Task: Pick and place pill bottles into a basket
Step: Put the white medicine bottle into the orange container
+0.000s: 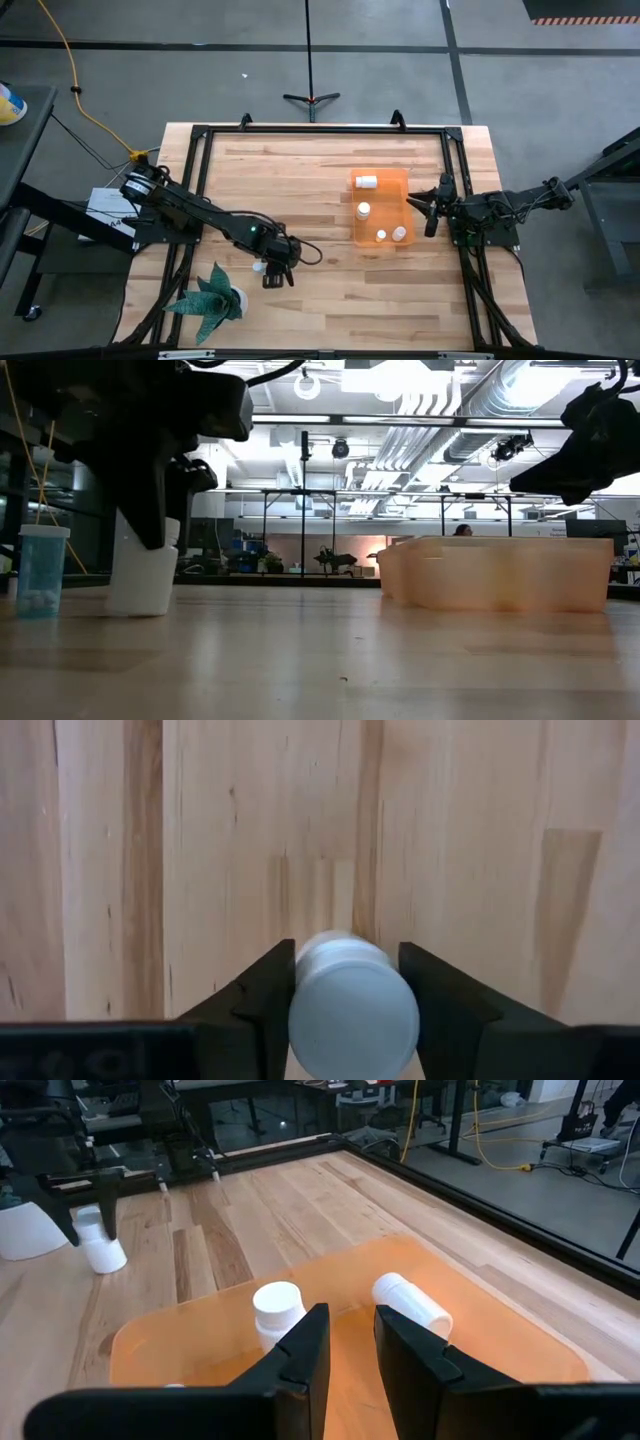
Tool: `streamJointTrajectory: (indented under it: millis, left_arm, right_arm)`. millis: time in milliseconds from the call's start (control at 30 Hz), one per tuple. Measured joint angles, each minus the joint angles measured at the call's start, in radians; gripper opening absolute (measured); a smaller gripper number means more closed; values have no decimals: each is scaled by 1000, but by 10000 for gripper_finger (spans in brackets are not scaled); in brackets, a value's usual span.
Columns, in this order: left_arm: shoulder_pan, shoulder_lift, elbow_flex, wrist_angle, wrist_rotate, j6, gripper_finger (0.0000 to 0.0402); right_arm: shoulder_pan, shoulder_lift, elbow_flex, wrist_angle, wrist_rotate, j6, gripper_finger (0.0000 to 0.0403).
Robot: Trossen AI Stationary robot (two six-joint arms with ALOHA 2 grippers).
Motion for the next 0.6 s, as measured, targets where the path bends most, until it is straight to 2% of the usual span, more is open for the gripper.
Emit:
streamJointTrajectory:
  millis: [167,400,600]
  left_arm:
    - [0,-3,30,-34,-27,61,190]
    - [18,-13,215,-131,-89,235,196]
    - [112,-14,377,-137,-83,424,192]
  right_arm:
    - [0,6,0,2,2,0,74]
    - [0,6,0,72,-8,-30,74]
    - [0,22,0,211,-233,-148,79]
